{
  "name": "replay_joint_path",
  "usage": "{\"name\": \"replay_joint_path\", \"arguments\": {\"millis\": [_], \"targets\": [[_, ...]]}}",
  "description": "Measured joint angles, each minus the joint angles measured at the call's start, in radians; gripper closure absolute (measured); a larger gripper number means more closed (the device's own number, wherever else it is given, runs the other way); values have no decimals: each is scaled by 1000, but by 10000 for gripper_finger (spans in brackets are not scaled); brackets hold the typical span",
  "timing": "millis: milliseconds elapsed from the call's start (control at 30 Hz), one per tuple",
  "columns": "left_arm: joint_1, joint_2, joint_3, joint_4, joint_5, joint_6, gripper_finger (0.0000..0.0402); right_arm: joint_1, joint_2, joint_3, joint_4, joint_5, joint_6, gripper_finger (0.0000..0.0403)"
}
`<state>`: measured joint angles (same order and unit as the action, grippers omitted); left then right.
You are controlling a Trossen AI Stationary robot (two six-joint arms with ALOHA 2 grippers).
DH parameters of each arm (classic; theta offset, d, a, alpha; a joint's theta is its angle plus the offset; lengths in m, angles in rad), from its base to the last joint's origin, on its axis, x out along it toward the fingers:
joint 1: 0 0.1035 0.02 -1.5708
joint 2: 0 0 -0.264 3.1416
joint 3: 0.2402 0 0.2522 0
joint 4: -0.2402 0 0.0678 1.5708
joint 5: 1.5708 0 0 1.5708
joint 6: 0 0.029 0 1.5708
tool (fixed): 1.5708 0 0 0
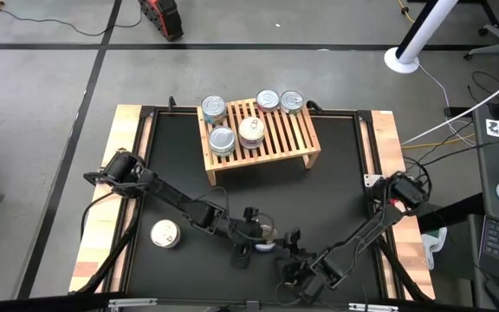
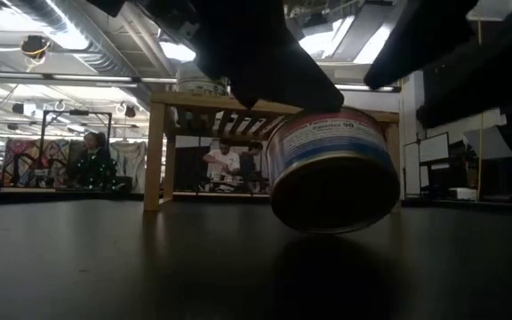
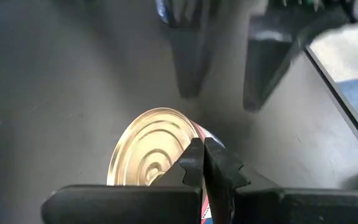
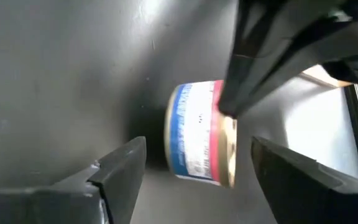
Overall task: Stack canned seafood by type on shelf
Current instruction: Put the blue tuna can on the shelf
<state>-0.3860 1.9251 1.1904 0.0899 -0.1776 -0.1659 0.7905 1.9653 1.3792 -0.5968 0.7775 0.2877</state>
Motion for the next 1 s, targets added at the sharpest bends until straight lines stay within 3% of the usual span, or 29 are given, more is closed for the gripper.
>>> {"name": "replay_joint_path", "arguments": {"millis": [400,667,1000], "targets": [[27,0,0,4,11,-100,401,-7,31,0,5,97,7,117],[27,0,0,3,13,-101,401,-34,39,0,-10,69,99,117],[27,0,0,3,13,-122,400,-45,82,0,-10,50,101,117]]}}
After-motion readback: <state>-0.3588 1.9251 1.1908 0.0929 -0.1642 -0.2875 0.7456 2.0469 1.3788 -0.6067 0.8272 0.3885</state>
